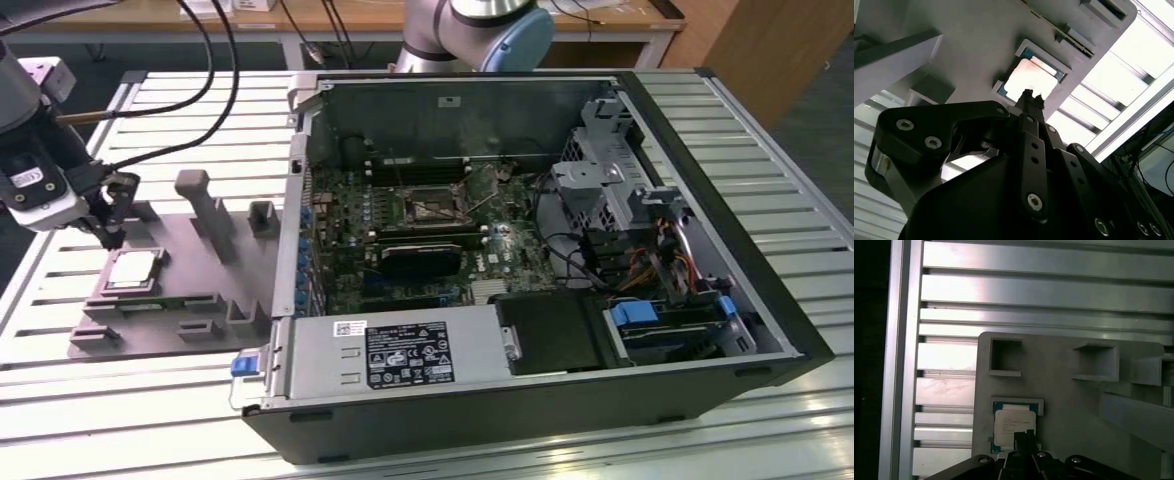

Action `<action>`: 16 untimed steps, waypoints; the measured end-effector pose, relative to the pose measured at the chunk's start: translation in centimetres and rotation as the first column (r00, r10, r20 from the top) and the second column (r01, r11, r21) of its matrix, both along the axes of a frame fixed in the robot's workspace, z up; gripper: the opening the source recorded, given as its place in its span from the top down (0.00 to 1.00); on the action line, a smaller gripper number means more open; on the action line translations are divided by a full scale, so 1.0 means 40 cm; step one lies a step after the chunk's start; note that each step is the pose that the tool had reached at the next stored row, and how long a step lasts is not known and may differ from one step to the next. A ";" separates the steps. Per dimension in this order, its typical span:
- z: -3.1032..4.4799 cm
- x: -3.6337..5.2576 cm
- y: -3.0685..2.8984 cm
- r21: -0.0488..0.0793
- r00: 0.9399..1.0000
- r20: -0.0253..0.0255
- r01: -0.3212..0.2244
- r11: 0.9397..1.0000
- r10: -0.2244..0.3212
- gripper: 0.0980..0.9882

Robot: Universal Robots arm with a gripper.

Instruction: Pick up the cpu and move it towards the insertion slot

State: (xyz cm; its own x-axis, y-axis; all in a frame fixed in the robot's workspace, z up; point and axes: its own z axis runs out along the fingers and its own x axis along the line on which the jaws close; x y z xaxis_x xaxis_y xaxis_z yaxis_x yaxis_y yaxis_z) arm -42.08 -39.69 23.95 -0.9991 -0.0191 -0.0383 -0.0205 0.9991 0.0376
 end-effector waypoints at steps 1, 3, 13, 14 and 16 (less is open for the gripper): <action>-0.004 -0.001 -0.002 0.000 1.000 0.000 0.000 1.000 0.000 1.00; -0.013 -0.002 -0.006 0.000 1.000 0.000 0.000 1.000 0.000 1.00; -0.059 -0.008 -0.015 0.000 1.000 0.000 0.000 1.000 0.000 1.00; -0.063 -0.009 -0.016 0.000 1.000 0.000 0.000 1.000 0.000 1.00; -0.072 -0.010 -0.017 0.000 1.000 0.000 0.000 1.000 0.000 1.00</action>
